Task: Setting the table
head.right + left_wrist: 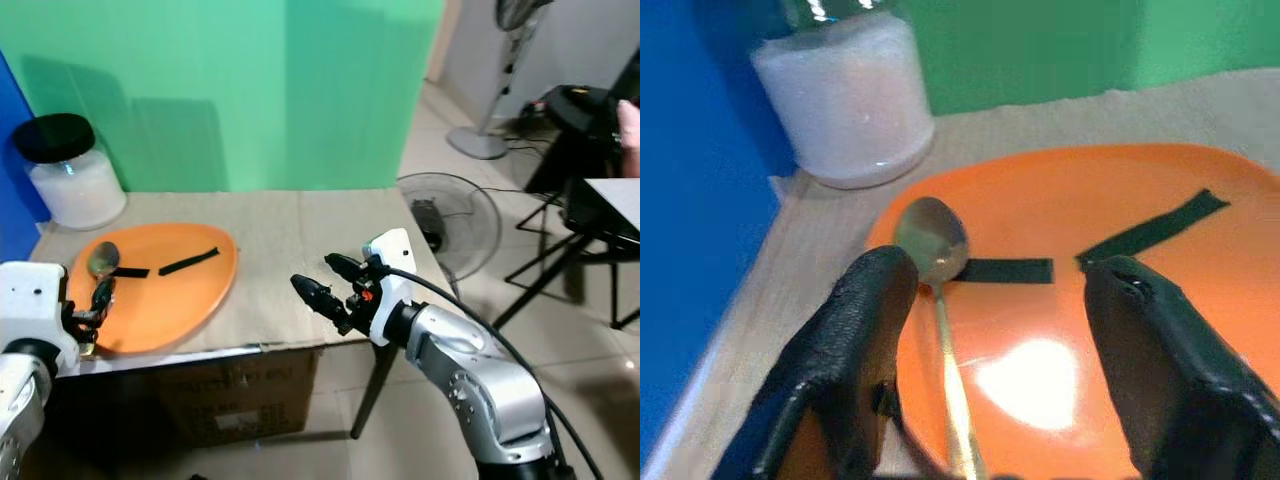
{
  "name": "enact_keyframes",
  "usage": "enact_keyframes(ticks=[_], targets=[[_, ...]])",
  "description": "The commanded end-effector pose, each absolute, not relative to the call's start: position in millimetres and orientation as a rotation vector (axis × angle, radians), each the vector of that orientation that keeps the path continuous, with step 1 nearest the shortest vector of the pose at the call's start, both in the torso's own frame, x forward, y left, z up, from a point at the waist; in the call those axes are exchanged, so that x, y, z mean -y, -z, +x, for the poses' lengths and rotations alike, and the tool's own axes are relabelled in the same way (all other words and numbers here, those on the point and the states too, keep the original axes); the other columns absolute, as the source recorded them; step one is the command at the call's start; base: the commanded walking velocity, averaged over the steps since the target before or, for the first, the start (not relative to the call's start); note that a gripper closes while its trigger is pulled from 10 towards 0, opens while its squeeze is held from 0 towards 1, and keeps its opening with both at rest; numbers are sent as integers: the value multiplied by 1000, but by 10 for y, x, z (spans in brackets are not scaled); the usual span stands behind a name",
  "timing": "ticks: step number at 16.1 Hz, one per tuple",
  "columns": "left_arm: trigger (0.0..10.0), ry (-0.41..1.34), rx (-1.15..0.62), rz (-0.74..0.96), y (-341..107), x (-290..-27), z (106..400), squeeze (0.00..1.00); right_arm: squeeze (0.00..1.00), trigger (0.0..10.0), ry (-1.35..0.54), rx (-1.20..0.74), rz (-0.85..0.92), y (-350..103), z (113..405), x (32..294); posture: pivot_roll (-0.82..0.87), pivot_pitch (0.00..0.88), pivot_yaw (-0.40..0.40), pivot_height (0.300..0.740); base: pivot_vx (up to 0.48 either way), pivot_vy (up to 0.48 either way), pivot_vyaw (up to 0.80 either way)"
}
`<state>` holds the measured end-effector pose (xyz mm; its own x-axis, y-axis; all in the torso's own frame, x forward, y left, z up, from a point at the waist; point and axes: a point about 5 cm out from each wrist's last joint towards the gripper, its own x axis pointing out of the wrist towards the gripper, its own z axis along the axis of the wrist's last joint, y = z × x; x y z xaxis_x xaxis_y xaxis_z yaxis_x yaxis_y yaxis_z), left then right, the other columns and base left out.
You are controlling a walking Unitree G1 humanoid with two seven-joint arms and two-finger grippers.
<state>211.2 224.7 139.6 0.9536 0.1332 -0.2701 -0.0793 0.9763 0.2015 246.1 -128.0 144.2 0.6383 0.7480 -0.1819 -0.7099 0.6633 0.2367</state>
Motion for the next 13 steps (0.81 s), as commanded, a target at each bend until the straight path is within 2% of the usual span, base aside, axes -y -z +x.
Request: enact_keyframes(ticks=[1,4,5,6,7,8,11,13], targets=[[10000,-89,-307,191,-1395,-2260,2170,1000,1000,10000,-861,-268,138,-1495,2486,1307,-36,0,-44,740,0,0,0],[10000,-49,-351,208,-1354,-2273,2298,1000,1000,10000,-891,-260,102,-1520,2502,1356,-40,0,-47,740,0,0,0],[10000,-56,-383,211,-1329,-2307,2353,596,1000,10000,-897,-261,90,-1531,2512,1373,-45,0,-45,740,0,0,0],[10000,-75,-402,209,-1334,-2352,2419,0,1000,10000,-927,-270,81,-1540,2499,1380,-45,0,-44,740,0,0,0],[10000,-91,-414,193,-1359,-2380,2482,0,969,10000,-961,-289,75,-1543,2474,1387,-50,0,-41,740,0,0,0],[10000,-112,-446,186,-1368,-2402,2528,0,0,10000,-997,-311,67,-1545,2448,1399,-52,0,-40,740,0,0,0],[10000,-101,-477,187,-1377,-2410,2598,0,0,10000,-1035,-328,57,-1551,2430,1442,-54,0,-38,740,0,0,0],[10000,-154,-588,191,-1293,-2461,2603,0,0,10000,-1088,-325,42,-1561,2414,1479,-58,0,-32,740,0,0,0]])
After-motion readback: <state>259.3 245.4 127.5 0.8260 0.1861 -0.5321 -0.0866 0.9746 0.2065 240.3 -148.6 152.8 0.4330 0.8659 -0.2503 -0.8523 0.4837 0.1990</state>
